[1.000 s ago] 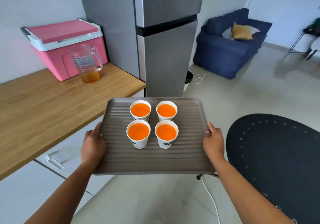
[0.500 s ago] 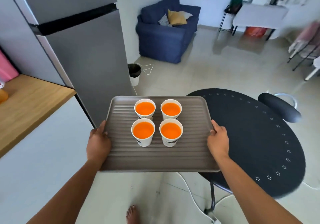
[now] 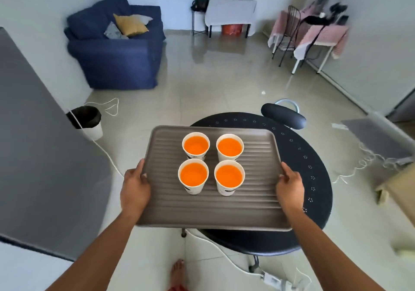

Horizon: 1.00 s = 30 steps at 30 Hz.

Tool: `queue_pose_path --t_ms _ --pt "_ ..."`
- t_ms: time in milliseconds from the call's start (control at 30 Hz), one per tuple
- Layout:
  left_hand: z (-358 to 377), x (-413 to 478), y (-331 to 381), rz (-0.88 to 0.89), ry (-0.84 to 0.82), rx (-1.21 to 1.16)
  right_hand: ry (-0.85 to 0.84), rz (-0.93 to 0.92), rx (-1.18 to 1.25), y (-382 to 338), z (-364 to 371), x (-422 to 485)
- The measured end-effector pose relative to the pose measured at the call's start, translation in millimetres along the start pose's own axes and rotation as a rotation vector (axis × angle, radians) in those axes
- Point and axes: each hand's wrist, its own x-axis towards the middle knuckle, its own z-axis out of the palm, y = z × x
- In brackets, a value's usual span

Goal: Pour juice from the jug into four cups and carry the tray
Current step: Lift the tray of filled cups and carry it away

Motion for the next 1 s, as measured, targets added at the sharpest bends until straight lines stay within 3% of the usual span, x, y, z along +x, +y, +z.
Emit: queue_pose_path --t_ms 500,700,1000 --pt "101 145 71 0.28 -0.336 0.017 0.352 0.294 -0.022 15 15 31" --pt "145 165 84 0.347 -0.4 -0.02 0.388 0.363 -0.069 32 15 48" --pt "210 181 103 0.314 -0.49 -0.022 0.422 0.443 -0.088 71 24 87"
